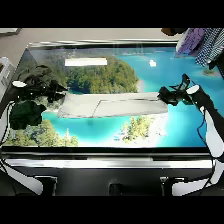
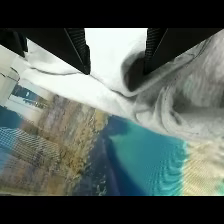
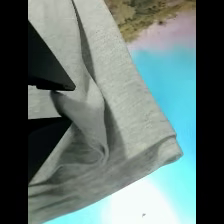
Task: Fold the clothes and pants, and hang the long-sleeved shirts on hangers.
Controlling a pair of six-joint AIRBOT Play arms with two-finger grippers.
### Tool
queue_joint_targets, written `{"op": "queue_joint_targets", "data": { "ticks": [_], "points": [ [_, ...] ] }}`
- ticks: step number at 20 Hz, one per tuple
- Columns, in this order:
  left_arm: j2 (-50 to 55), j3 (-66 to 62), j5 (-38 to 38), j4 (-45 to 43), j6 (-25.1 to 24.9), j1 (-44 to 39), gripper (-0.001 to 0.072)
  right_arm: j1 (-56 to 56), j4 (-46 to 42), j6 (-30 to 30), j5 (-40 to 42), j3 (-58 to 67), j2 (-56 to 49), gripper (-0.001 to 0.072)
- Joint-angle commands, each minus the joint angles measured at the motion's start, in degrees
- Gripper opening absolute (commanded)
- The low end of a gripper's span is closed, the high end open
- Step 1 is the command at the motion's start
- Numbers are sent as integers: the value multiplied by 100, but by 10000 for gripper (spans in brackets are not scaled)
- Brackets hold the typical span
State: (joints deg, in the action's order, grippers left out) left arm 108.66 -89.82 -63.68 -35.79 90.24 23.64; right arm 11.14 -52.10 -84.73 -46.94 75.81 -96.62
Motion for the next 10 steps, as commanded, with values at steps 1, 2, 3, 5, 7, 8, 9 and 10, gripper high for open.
{"op": "queue_joint_targets", "data": {
  "ticks": [1, 2, 3, 5, 7, 8, 9, 10],
  "points": [
    [-166, -229, -140, -55, -197, 181, 390, 437, -291, -505, -1169, 542, 96, 418],
    [-313, -310, -190, -162, -245, 245, 390, 693, -474, -704, -1558, 787, 103, 545],
    [-481, -387, -240, -374, -245, 284, 390, 909, -527, -695, -1751, 927, 96, 555],
    [-918, -424, -267, -1099, -240, 269, 390, 1202, -398, -503, -1731, 946, 46, 565],
    [-1296, -424, -275, -1954, -238, 136, 390, 1266, -245, -50, -1825, 946, -184, 618],
    [-1440, -424, -275, -2297, -238, 52, 391, 1252, -133, 240, -1895, 946, -317, 646],
    [-1563, -424, -275, -2575, -238, -31, 391, 1252, 35, 481, -1934, 946, -463, 664],
    [-1648, -424, -275, -2739, -238, -96, 391, 1255, 197, 680, -1912, 946, -597, 665]
  ]
}}
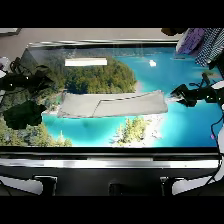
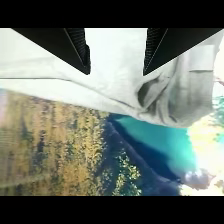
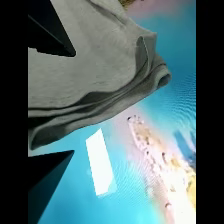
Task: Fold the clothes and pants, and hang the long-sleeved shirts on hangers.
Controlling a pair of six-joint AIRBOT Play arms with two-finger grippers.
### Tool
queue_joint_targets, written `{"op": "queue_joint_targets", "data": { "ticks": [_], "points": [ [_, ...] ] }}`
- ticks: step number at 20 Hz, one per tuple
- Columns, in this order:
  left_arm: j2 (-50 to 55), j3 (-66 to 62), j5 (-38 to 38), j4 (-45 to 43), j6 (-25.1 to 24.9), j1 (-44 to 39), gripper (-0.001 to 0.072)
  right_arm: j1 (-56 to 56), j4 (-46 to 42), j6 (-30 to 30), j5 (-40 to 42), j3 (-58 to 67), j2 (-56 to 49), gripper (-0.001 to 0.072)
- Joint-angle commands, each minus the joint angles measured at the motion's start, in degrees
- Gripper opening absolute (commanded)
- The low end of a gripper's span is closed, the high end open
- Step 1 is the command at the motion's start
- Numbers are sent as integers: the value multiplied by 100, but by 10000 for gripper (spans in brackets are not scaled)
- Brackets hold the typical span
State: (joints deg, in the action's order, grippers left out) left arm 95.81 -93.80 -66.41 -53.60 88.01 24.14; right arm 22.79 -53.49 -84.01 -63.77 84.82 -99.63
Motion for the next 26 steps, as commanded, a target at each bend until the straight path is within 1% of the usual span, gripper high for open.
{"op": "queue_joint_targets", "data": {
  "ticks": [1, 4, 10, 11, 12, 13, 14, 15, 16, 17, 18, 19, 20, 21, 22, 24, 26],
  "points": [
    [-426, -26, 0, -1047, -17, -208, 391, 87, 437, 772, -201, 46, -404, 666],
    [-474, -26, -2, -1056, -17, -337, 391, 74, 839, 1128, -181, 46, -702, 665],
    [-472, -26, 22, -1095, -17, -529, 391, -490, 756, 1224, -188, 44, -992, 649],
    [-472, -26, 20, -1093, -15, -540, 391, -612, 682, 1222, -173, 46, -997, 611],
    [-472, -26, 17, -1093, -15, -555, 391, -730, 623, 1224, -190, 46, -994, 521],
    [-472, -26, -13, -1093, -13, -570, 391, -817, 603, 1220, -227, 46, -988, 376],
    [-472, -26, -50, -1093, -15, -595, 390, -844, 612, 1193, -254, 46, -957, 187],
    [-472, -26, -87, -1093, -15, -625, 384, -835, 629, 1123, -278, 46, -883, 63],
    [-468, -26, -116, -1091, -15, -680, 328, -813, 570, 1051, -295, 50, -754, 32],
    [-463, -7, -131, -1056, -13, -758, 140, -791, 369, 833, -374, 109, -588, 31],
    [-455, 31, -116, -994, -13, -874, 18, -769, 0, 472, -520, 214, -400, 31],
    [-413, 61, -87, -949, 39, -1038, 17, -769, -455, 105, -682, 332, -212, 31],
    [-326, 72, -90, -935, 269, -1244, 17, -772, -885, -188, -922, 479, -28, 31],
    [-203, 72, -85, -909, 535, -1469, 17, -769, -1178, -358, -1182, 647, 133, 31],
    [-39, 72, -59, -754, 693, -1742, 17, -769, -1388, -522, -1403, 820, 297, 31],
    [348, 72, 166, -271, 837, -2352, 17, -772, -1681, -697, -1622, 1119, 590, 31],
    [752, 70, 623, 260, 1078, -3038, 16, -769, -1755, -789, -1869, 1381, 837, 31]
  ]
}}
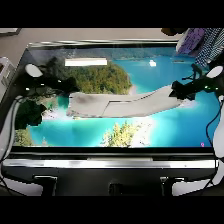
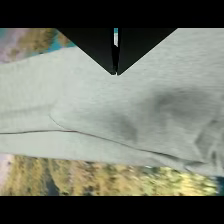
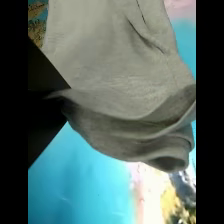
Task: Fold the clothes and pants, and hang the long-sleeved shirts on hangers.
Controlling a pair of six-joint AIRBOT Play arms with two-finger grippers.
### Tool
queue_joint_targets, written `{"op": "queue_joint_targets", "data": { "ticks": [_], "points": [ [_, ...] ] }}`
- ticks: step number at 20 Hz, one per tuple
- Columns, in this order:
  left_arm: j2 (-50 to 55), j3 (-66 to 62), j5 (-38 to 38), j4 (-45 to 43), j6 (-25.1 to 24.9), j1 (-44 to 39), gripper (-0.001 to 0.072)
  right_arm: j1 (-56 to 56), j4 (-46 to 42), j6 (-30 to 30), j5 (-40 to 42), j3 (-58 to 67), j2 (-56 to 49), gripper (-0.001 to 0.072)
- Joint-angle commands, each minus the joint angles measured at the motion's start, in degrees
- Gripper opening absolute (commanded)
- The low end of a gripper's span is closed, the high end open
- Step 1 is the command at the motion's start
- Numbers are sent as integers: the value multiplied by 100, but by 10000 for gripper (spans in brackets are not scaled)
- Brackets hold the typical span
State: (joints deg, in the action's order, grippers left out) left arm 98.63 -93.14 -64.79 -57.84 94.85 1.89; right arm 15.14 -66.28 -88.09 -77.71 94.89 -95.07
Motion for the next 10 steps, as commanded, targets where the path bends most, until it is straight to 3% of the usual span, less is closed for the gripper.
{"op": "queue_joint_targets", "data": {
  "ticks": [1, 6, 10],
  "points": [
    [675, 0, 780, 1010, 487, -1161, 16, -7, -492, -391, -586, 466, 514, 31],
    [1537, -13, 2170, 3283, 463, -2618, 15, -4, -490, -413, -977, 730, 1056, 31],
    [2114, -278, 2872, 4301, 466, -3473, 15, -4, -492, -413, -1217, 728, 1397, 31]
  ]
}}
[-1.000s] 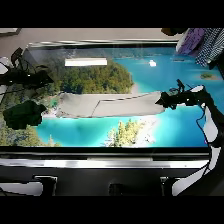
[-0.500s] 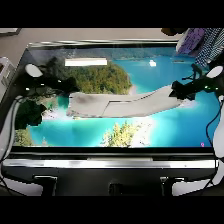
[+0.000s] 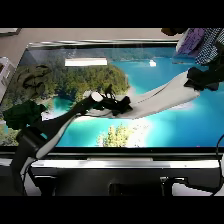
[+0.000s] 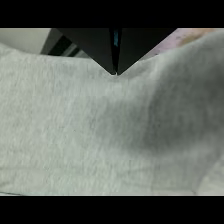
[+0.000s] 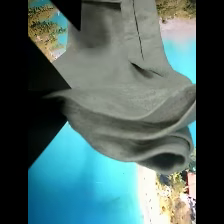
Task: Fold the clothes and pants, and hang the long-sleeved shirts on hangers.
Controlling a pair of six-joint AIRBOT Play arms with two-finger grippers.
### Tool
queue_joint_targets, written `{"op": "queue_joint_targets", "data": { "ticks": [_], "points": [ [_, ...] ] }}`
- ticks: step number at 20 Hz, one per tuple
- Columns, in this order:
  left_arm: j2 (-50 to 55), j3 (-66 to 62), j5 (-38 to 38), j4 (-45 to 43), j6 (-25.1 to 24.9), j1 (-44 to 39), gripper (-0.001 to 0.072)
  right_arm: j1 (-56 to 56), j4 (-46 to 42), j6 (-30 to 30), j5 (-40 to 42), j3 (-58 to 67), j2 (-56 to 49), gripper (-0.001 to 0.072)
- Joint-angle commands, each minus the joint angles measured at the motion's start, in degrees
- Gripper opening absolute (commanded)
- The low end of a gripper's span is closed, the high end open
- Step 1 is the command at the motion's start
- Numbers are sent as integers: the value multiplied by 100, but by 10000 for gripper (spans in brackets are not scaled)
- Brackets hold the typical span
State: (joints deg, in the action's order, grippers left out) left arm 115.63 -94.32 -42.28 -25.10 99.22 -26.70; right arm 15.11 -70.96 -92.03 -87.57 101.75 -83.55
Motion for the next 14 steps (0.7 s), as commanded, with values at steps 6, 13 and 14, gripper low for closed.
{"op": "queue_joint_targets", "data": {
  "ticks": [6, 13, 14],
  "points": [
    [1132, -1080, 680, 1362, 142, -1200, 15, -4, -24, -9, -269, 42, 437, 31],
    [623, -1088, -667, 535, -7, -577, 13, -9, 354, 94, 39, 42, 431, 31],
    [350, -1088, -1038, -9, 57, -323, 13, -26, 647, 57, 55, 42, 431, 31]
  ]
}}
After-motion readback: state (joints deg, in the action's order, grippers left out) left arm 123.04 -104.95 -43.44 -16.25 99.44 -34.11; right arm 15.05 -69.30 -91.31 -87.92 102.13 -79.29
